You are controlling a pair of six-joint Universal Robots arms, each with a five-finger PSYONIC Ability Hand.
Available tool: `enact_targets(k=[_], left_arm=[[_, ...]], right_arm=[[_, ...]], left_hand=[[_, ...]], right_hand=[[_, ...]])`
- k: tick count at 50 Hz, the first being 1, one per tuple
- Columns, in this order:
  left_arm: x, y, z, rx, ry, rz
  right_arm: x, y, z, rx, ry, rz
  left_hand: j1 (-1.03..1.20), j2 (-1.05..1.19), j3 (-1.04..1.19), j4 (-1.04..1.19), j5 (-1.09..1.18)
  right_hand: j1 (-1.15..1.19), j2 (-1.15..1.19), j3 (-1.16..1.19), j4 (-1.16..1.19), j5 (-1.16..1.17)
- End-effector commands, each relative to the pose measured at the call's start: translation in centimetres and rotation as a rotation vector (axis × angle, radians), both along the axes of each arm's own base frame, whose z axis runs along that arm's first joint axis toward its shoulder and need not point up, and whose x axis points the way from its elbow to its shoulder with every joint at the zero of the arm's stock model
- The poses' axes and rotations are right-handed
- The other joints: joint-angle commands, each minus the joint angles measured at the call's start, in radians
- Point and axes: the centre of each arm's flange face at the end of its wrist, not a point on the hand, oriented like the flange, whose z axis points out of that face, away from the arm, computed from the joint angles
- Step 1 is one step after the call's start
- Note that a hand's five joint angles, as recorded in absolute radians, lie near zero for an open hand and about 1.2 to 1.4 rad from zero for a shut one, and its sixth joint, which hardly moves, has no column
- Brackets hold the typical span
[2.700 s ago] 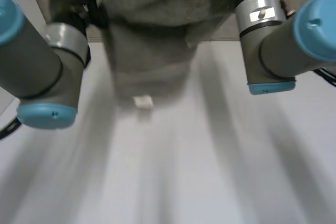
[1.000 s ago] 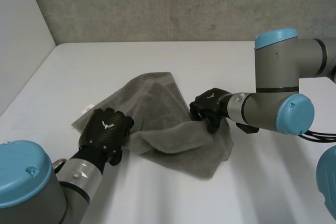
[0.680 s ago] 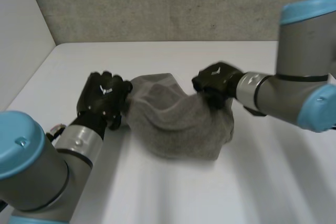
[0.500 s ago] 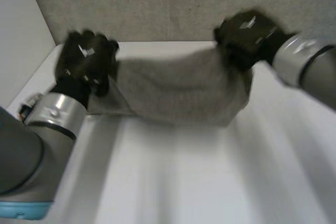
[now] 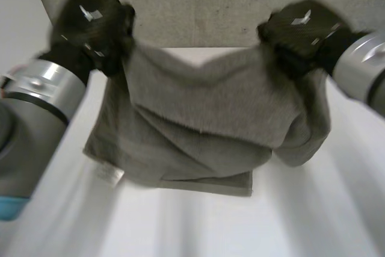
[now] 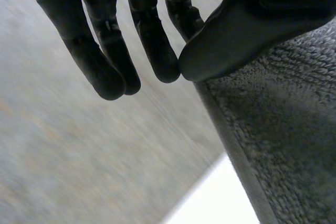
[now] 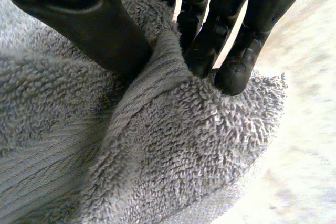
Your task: Fold the towel.
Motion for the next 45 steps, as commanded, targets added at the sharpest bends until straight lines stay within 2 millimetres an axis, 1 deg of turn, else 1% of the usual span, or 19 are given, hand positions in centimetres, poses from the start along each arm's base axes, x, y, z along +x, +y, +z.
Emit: enact_targets(k=[1,4,8,10,11,13,14,16,19,23,27,29,30,32,35,40,42,44,45], left_arm=[[-2.1,-3.6,-6.1,0.164,-0.098,-0.013],[-2.8,-5.1,-5.3,0.147,-0.078,-0.009],[-2.9,-6.6,-2.5,0.072,-0.023,0.012],[-2.8,-7.5,1.3,-0.030,0.101,0.013],[-2.8,-7.5,1.4,-0.030,0.101,0.013],[-2.1,-7.3,6.4,-0.163,0.303,-0.013],[-2.1,-7.2,6.4,-0.164,0.304,-0.013],[-0.7,-7.1,9.2,-0.221,0.440,-0.031],[-0.4,-7.1,9.1,-0.200,0.459,-0.032],[-0.2,-6.9,5.7,-0.075,0.411,-0.010],[-0.1,-6.6,2.1,0.031,0.350,0.003],[0.3,-5.9,-1.9,0.131,0.270,0.029],[0.3,-5.9,-1.9,0.131,0.270,0.029],[0.7,-4.7,-5.7,0.211,0.163,0.050],[1.0,-4.0,-7.6,0.244,0.100,0.056],[0.8,-0.3,-13.8,0.363,-0.095,-0.001],[0.3,0.8,-14.5,0.383,-0.115,-0.032],[0.1,1.5,-14.9,0.394,-0.126,-0.049],[-0.2,2.0,-14.9,0.390,-0.135,-0.062]], right_arm=[[2.4,-3.3,-5.3,0.064,0.116,0.033],[2.7,-4.2,-5.4,0.053,0.108,0.022],[3.9,-6.9,-2.2,-0.178,-0.003,-0.038],[4.3,-7.8,-0.9,-0.286,-0.071,-0.057],[4.6,-8.5,0.2,-0.387,-0.143,-0.069],[4.5,-9.0,1.1,-0.474,-0.217,-0.086],[4.2,-9.2,2.4,-0.551,-0.289,-0.101],[4.3,-8.6,3.3,-0.589,-0.330,-0.096],[3.6,-7.8,3.8,-0.555,-0.339,-0.103],[3.6,-7.6,1.3,-0.420,-0.267,-0.098],[3.5,-6.6,-3.4,-0.175,-0.128,-0.074],[3.4,-6.2,-5.2,-0.093,-0.083,-0.063],[3.3,-5.6,-6.8,-0.022,-0.044,-0.053],[3.2,-5.2,-8.1,0.028,-0.012,-0.043],[2.9,-4.4,-10.5,0.096,0.049,-0.024],[2.4,-3.3,-15.3,0.191,0.174,-0.011],[2.2,-2.9,-16.5,0.219,0.210,-0.008],[1.7,-2.3,-17.5,0.255,0.237,-0.011],[1.7,-2.3,-17.5,0.255,0.238,-0.011]], left_hand=[[-0.013,-0.120,-0.144,-0.120,-0.312],[-0.013,-0.120,-0.144,-0.120,-0.312],[-0.013,-0.120,-0.144,-0.120,-0.312],[-0.013,-0.120,-0.144,-0.120,-0.312],[-0.013,-0.120,-0.144,-0.120,-0.312],[-0.013,-0.120,-0.144,-0.120,-0.312],[-0.013,-0.120,-0.144,-0.120,-0.312],[-0.013,-0.120,-0.144,-0.120,-0.312],[-0.013,-0.120,-0.144,-0.120,-0.312],[-0.013,-0.120,-0.144,-0.120,-0.312],[-0.013,-0.120,-0.144,-0.120,-0.312],[-0.013,-0.120,-0.144,-0.120,-0.312],[-0.013,-0.120,-0.144,-0.120,-0.312],[-0.013,-0.120,-0.144,-0.120,-0.312],[-0.013,-0.120,-0.144,-0.120,-0.312],[-0.013,-0.120,-0.144,-0.120,-0.312],[-0.013,-0.120,-0.144,-0.120,-0.312],[-0.013,-0.120,-0.144,-0.120,-0.312],[-0.013,-0.120,-0.144,-0.120,-0.312]], right_hand=[[0.104,0.121,0.065,0.058,0.095],[0.104,0.121,0.065,0.058,0.095],[0.104,0.121,0.065,0.058,0.095],[0.104,0.121,0.065,0.058,0.095],[0.104,0.121,0.065,0.058,0.095],[0.104,0.121,0.065,0.058,0.095],[0.104,0.121,0.065,0.058,0.095],[0.104,0.121,0.065,0.058,0.095],[0.104,0.121,0.065,0.058,0.095],[0.104,0.121,0.065,0.058,0.095],[0.104,0.121,0.065,0.058,0.095],[0.104,0.121,0.065,0.058,0.095],[0.104,0.121,0.065,0.058,0.095],[0.104,0.121,0.065,0.058,0.095],[0.104,0.121,0.065,0.058,0.095],[0.104,0.121,0.065,0.058,0.095],[0.034,0.051,-0.005,-0.011,0.026],[-0.520,-0.503,-0.559,-0.566,-0.529],[-0.524,-0.507,-0.562,-0.569,-0.532]])
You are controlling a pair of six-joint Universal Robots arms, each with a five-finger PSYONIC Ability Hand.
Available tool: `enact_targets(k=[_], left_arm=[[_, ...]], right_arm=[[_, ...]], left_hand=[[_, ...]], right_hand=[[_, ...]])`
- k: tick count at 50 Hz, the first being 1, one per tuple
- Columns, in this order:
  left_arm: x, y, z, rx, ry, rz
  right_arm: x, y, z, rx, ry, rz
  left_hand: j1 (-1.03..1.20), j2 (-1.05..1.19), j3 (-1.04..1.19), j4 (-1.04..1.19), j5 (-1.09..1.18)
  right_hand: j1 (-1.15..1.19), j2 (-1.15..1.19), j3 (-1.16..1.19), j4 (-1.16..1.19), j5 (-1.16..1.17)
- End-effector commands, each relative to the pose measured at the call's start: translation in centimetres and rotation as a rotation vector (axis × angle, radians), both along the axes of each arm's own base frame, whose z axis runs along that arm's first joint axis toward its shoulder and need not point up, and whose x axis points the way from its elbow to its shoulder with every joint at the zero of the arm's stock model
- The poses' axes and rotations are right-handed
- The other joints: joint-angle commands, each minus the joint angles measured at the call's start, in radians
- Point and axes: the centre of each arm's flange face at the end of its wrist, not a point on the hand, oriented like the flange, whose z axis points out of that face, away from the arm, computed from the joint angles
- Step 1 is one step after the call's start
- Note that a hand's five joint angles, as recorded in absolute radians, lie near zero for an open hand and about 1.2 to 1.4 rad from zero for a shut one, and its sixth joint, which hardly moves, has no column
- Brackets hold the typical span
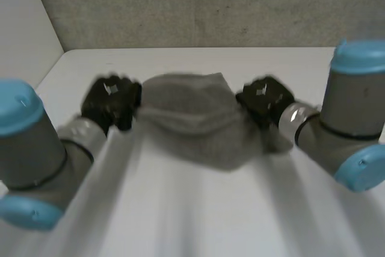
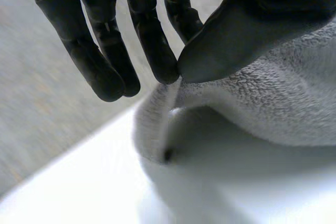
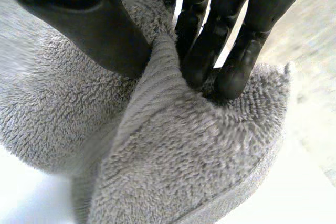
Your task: Fold the towel.
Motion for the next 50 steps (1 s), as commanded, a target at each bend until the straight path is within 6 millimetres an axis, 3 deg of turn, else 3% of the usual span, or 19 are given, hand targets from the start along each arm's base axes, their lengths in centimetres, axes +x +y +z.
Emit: enact_targets(k=[1,3,6,9,18,22,35,42,50], left_arm=[[-1.2,3.8,-3.4,0.071,-0.096,-0.107],[-1.4,4.1,-2.9,0.052,-0.094,-0.119],[-1.3,3.8,-2.1,0.029,-0.081,-0.114],[-1.3,3.8,-1.2,0.001,-0.068,-0.111],[-1.2,4.3,-1.1,0.001,-0.066,-0.116],[-1.2,4.3,-1.3,0.002,-0.067,-0.116],[-1.2,4.2,-1.3,-0.005,-0.064,-0.114],[-1.2,4.2,-1.3,-0.010,-0.061,-0.114],[-1.2,4.1,-1.3,-0.014,-0.059,-0.112]], right_arm=[[-0.9,1.3,-3.9,0.085,0.104,0.008],[-1.2,2.0,-3.9,0.098,0.113,0.008],[-1.4,2.2,-3.3,0.086,0.105,-0.002],[-2.1,2.4,-1.2,0.054,0.064,-0.039],[-2.8,3.1,3.3,-0.005,-0.064,-0.079],[-3.1,3.4,3.8,0.007,-0.068,-0.084],[-4.7,1.8,2.9,0.157,-0.102,-0.078],[-3.6,0.3,2.1,0.402,-0.225,-0.053],[-2.8,-0.8,0.0,0.468,-0.209,-0.042]], left_hand=[[-0.013,-0.120,-0.146,-0.120,-0.313],[-0.013,-0.120,-0.146,-0.120,-0.313],[-0.013,-0.120,-0.146,-0.120,-0.313],[-0.013,-0.120,-0.146,-0.120,-0.313],[-0.013,-0.120,-0.146,-0.120,-0.313],[-0.013,-0.120,-0.146,-0.120,-0.313],[-0.013,-0.120,-0.146,-0.120,-0.313],[-0.013,-0.120,-0.146,-0.120,-0.313],[-0.013,-0.120,-0.146,-0.120,-0.313]], right_hand=[[-0.492,-0.483,-0.527,-0.521,-0.503],[-0.940,-0.931,-0.974,-0.969,-0.950],[-0.956,-0.947,-0.991,-0.985,-0.966],[-0.944,-0.935,-0.979,-0.973,-0.955],[-0.915,-0.906,-0.950,-0.944,-0.925],[-0.906,-0.897,-0.941,-0.935,-0.917],[-0.862,-0.853,-0.897,-0.891,-0.872],[-0.780,-0.771,-0.814,-0.809,-0.790],[-0.765,-0.756,-0.800,-0.794,-0.776]])
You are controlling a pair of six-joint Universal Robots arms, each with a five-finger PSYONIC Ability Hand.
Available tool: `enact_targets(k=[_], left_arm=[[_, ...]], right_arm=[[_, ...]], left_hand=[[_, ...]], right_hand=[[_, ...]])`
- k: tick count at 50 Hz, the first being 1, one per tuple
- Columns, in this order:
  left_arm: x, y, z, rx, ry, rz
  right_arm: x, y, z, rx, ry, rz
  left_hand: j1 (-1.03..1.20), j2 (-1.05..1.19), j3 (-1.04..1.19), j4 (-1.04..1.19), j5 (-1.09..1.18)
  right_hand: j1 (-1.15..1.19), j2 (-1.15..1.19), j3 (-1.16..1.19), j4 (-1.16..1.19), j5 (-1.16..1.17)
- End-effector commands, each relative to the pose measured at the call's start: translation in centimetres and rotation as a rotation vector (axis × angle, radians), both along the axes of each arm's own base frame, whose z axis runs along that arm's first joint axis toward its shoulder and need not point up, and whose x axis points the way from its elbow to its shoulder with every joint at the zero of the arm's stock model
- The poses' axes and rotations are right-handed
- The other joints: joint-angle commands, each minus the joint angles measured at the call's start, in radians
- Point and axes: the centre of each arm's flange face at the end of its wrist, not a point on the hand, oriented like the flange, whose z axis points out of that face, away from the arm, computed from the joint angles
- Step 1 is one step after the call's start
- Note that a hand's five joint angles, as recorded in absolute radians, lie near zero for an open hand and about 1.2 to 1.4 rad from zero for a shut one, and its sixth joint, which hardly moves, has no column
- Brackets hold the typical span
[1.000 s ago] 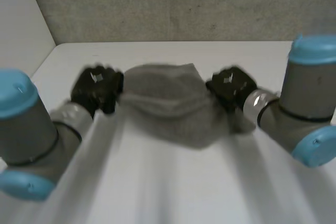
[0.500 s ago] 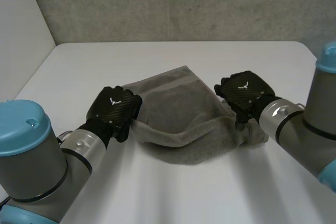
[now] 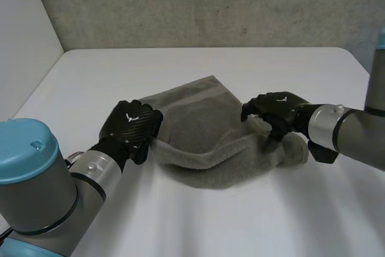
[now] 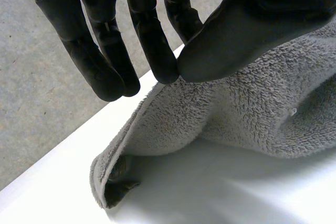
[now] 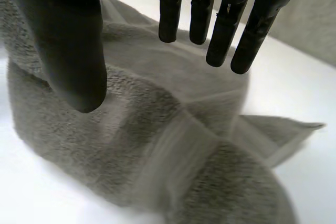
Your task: Fold the towel.
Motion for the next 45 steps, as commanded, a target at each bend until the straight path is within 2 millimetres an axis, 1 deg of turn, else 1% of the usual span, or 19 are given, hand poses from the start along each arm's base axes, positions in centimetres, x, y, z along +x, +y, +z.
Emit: enact_targets(k=[1,6,8,9,11,17,25,27,28,29,30,32,33,35,36,37,38,40,45], left_arm=[[0.0,-0.1,0.0,-0.006,0.004,0.001],[0.0,-0.2,0.1,-0.007,0.004,0.004],[0.0,-0.2,0.1,-0.009,0.005,0.003],[0.0,-0.2,0.1,-0.009,0.005,0.003],[0.0,-0.3,0.2,-0.018,0.011,0.004],[0.0,-0.4,0.3,-0.026,0.015,0.006],[0.0,-0.8,2.2,-0.081,0.042,0.014],[0.1,-0.8,4.9,-0.154,0.087,0.018],[0.1,-0.8,4.9,-0.155,0.087,0.018],[0.2,-0.8,6.6,-0.203,0.113,0.021],[0.2,-0.8,6.7,-0.203,0.114,0.021],[0.7,-0.7,10.8,-0.315,0.181,0.030],[0.7,-0.7,10.8,-0.316,0.181,0.030],[1.3,-0.6,15.4,-0.436,0.248,0.046],[1.3,-0.6,15.4,-0.437,0.248,0.046],[1.6,-0.5,17.5,-0.488,0.276,0.053],[1.9,-0.4,19.2,-0.525,0.297,0.059],[1.9,-0.2,20.4,-0.544,0.308,0.061],[2.0,-0.3,22.2,-0.545,0.312,0.070]], right_arm=[[0.8,-0.9,-1.9,0.082,-0.005,0.019],[1.4,-1.2,-3.4,0.104,0.017,0.017],[1.5,-1.4,-3.5,0.091,0.030,0.004],[1.5,-1.4,-3.5,0.091,0.031,0.004],[1.6,-1.6,-3.3,0.053,0.034,-0.011],[1.5,-1.8,-2.3,-0.005,0.025,-0.028],[0.5,-0.7,2.6,-0.151,-0.032,-0.051],[0.0,0.5,6.1,-0.255,-0.068,-0.054],[0.0,0.5,6.1,-0.255,-0.068,-0.054],[-0.2,1.3,8.1,-0.317,-0.090,-0.054],[-0.2,1.3,8.1,-0.317,-0.091,-0.054],[-0.8,2.9,12.5,-0.457,-0.144,-0.060],[-0.8,2.9,12.5,-0.458,-0.144,-0.060],[-2.1,4.2,17.1,-0.620,-0.189,-0.097],[-2.1,4.2,17.1,-0.621,-0.189,-0.097],[-3.0,4.6,18.9,-0.685,-0.200,-0.131],[-3.0,4.6,18.9,-0.686,-0.200,-0.131],[-3.8,4.9,20.7,-0.744,-0.206,-0.164],[-3.8,4.9,20.9,-0.776,-0.161,-0.163]], left_hand=[[-0.013,-0.120,-0.146,-0.120,-0.313],[-0.013,-0.120,-0.146,-0.120,-0.313],[-0.013,-0.120,-0.146,-0.120,-0.313],[-0.013,-0.120,-0.146,-0.120,-0.313],[-0.013,-0.120,-0.146,-0.120,-0.313],[-0.013,-0.120,-0.146,-0.120,-0.313],[-0.013,-0.120,-0.146,-0.120,-0.313],[-0.013,-0.120,-0.146,-0.120,-0.313],[-0.013,-0.120,-0.146,-0.120,-0.313],[-0.013,-0.120,-0.146,-0.120,-0.313],[-0.013,-0.120,-0.146,-0.120,-0.313],[-0.013,-0.120,-0.146,-0.120,-0.313],[-0.013,-0.120,-0.146,-0.120,-0.313],[-0.013,-0.120,-0.146,-0.120,-0.313],[-0.013,-0.120,-0.146,-0.120,-0.313],[-0.013,-0.120,-0.146,-0.120,-0.313],[-0.013,-0.120,-0.146,-0.120,-0.313],[-0.013,-0.120,-0.146,-0.120,-0.313],[-0.013,-0.120,-0.146,-0.120,-0.313]], right_hand=[[0.041,0.045,0.034,0.029,0.019],[0.137,0.142,0.131,0.126,0.116],[0.494,0.498,0.487,0.482,0.472],[0.496,0.500,0.489,0.484,0.474],[0.878,0.883,0.872,0.867,0.857],[0.941,0.945,0.934,0.930,0.920],[0.941,0.945,0.934,0.930,0.920],[0.941,0.945,0.934,0.930,0.920],[0.941,0.945,0.934,0.930,0.920],[0.941,0.945,0.934,0.930,0.920],[0.941,0.945,0.934,0.930,0.920],[0.941,0.945,0.934,0.930,0.920],[0.941,0.945,0.934,0.930,0.920],[0.941,0.945,0.934,0.930,0.920],[0.941,0.945,0.934,0.930,0.920],[0.941,0.945,0.934,0.930,0.920],[0.941,0.945,0.934,0.930,0.920],[0.941,0.945,0.934,0.930,0.920],[0.941,0.945,0.934,0.930,0.920]])
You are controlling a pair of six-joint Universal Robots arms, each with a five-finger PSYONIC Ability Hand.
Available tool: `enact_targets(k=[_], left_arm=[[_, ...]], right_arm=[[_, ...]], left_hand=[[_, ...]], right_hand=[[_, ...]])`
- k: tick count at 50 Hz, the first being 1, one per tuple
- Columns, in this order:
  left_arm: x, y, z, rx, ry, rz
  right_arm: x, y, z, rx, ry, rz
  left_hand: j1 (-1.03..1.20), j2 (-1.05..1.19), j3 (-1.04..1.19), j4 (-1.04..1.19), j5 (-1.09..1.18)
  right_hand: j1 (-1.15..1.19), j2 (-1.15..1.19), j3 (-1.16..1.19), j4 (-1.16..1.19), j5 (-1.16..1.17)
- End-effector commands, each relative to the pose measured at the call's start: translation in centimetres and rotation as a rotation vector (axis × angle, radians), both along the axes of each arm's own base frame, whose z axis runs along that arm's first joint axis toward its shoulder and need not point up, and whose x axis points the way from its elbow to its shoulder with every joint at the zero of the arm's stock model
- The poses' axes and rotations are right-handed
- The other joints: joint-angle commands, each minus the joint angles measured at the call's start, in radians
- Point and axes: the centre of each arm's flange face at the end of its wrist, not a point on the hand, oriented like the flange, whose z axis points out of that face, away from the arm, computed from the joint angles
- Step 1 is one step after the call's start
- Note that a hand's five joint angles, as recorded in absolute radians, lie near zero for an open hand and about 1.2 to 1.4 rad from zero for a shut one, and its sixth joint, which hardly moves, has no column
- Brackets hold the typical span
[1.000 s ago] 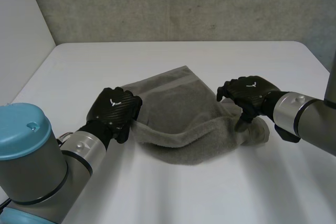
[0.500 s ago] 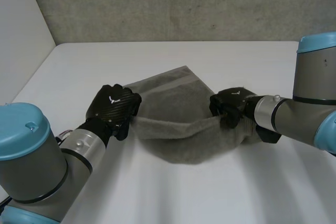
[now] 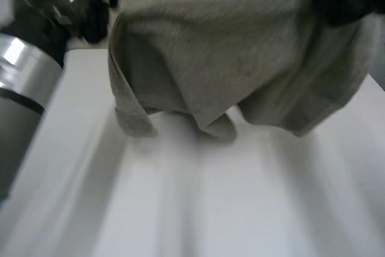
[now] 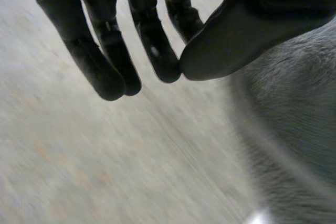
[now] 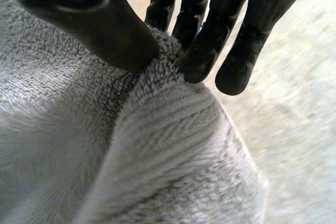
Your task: Fold the towel.
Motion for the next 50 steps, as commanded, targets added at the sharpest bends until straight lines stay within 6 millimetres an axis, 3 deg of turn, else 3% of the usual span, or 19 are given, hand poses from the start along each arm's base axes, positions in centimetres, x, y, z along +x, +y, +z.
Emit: enact_targets(k=[1,4,6,7,10,11,13,14,16,17,19,22,24,25,28,30,44,50], left_arm=[[0.3,0.1,3.6,-0.029,0.022,0.012],[0.1,-0.3,3.2,-0.010,0.010,0.011],[-0.6,-1.5,1.0,0.058,-0.031,0.006],[-0.7,-1.5,1.0,0.059,-0.031,0.006],[-1.9,-3.4,-3.8,0.197,-0.106,-0.001],[-1.9,-3.4,-3.8,0.198,-0.106,-0.001],[-2.6,-4.7,-7.4,0.295,-0.160,-0.001],[-2.6,-4.7,-7.4,0.296,-0.160,-0.001],[-3.1,-5.0,-10.2,0.381,-0.199,-0.012],[-3.1,-5.0,-10.2,0.381,-0.199,-0.012],[-3.1,-4.4,-13.0,0.481,-0.246,-0.023],[-2.9,-3.8,-14.2,0.518,-0.266,-0.029],[-2.7,-2.4,-15.8,0.571,-0.287,-0.044],[-2.7,-2.4,-15.8,0.571,-0.287,-0.044],[-1.9,-0.3,-16.7,0.646,-0.248,-0.059],[-1.7,0.6,-16.9,0.670,-0.228,-0.071],[-2.1,7.3,-19.9,0.789,-0.258,-0.196],[-2.1,8.7,-20.8,0.813,-0.288,-0.221]], right_arm=[[-0.6,-0.2,1.1,-0.068,0.066,-0.057],[-0.5,-0.5,0.5,-0.055,0.094,-0.064],[0.5,-1.2,-1.4,-0.004,0.149,-0.048],[0.5,-1.2,-1.4,-0.004,0.149,-0.048],[1.9,-2.4,-4.5,0.087,0.187,-0.014],[1.9,-2.4,-4.5,0.088,0.187,-0.014],[2.9,-3.4,-6.8,0.153,0.213,0.010],[2.9,-3.4,-6.8,0.153,0.213,0.010],[3.9,-3.8,-8.8,0.203,0.236,0.032],[3.9,-3.8,-8.8,0.203,0.236,0.032],[4.3,-4.2,-9.9,0.226,0.249,0.027],[4.4,-4.5,-10.6,0.241,0.263,0.019],[4.3,-4.9,-11.7,0.249,0.303,0.005],[4.3,-4.9,-11.7,0.249,0.303,0.005],[3.8,-5.8,-12.7,0.241,0.356,-0.044],[3.8,-6.1,-12.8,0.236,0.360,-0.063],[2.4,-7.4,-15.0,0.268,0.379,-0.135],[2.4,-7.4,-15.1,0.266,0.379,-0.135]], left_hand=[[-0.013,-0.120,-0.147,-0.120,-0.312],[-0.013,-0.120,-0.147,-0.120,-0.312],[-0.013,-0.120,-0.147,-0.120,-0.312],[-0.013,-0.120,-0.147,-0.120,-0.312],[-0.013,-0.120,-0.147,-0.120,-0.312],[-0.013,-0.120,-0.147,-0.120,-0.312],[-0.013,-0.120,-0.147,-0.120,-0.312],[-0.013,-0.120,-0.147,-0.120,-0.312],[-0.013,-0.120,-0.147,-0.120,-0.312],[-0.013,-0.120,-0.147,-0.120,-0.312],[-0.127,-0.234,-0.261,-0.233,-0.426],[-0.171,-0.278,-0.305,-0.278,-0.471],[-0.577,-0.684,-0.711,-0.683,-0.876],[-0.579,-0.686,-0.714,-0.686,-0.879],[-0.960,-1.067,-1.094,-1.066,-1.259],[-1.051,-1.158,-1.185,-1.158,-1.350],[-1.099,-1.206,-1.233,-1.205,-1.398],[-1.099,-1.206,-1.233,-1.205,-1.398]], right_hand=[[0.072,0.097,0.061,0.055,0.075],[0.072,0.097,0.061,0.055,0.075],[0.072,0.097,0.061,0.055,0.075],[0.072,0.097,0.061,0.055,0.075],[0.072,0.097,0.061,0.055,0.075],[0.072,0.097,0.061,0.055,0.075],[0.072,0.097,0.061,0.055,0.075],[0.072,0.097,0.061,0.055,0.075],[0.072,0.097,0.061,0.055,0.075],[0.072,0.097,0.061,0.055,0.075],[0.072,0.097,0.061,0.055,0.075],[0.072,0.097,0.061,0.055,0.075],[0.072,0.097,0.061,0.055,0.075],[0.072,0.097,0.061,0.055,0.075],[0.072,0.097,0.061,0.055,0.075],[0.072,0.097,0.061,0.055,0.075],[0.072,0.097,0.061,0.055,0.075],[0.072,0.097,0.061,0.055,0.075]])
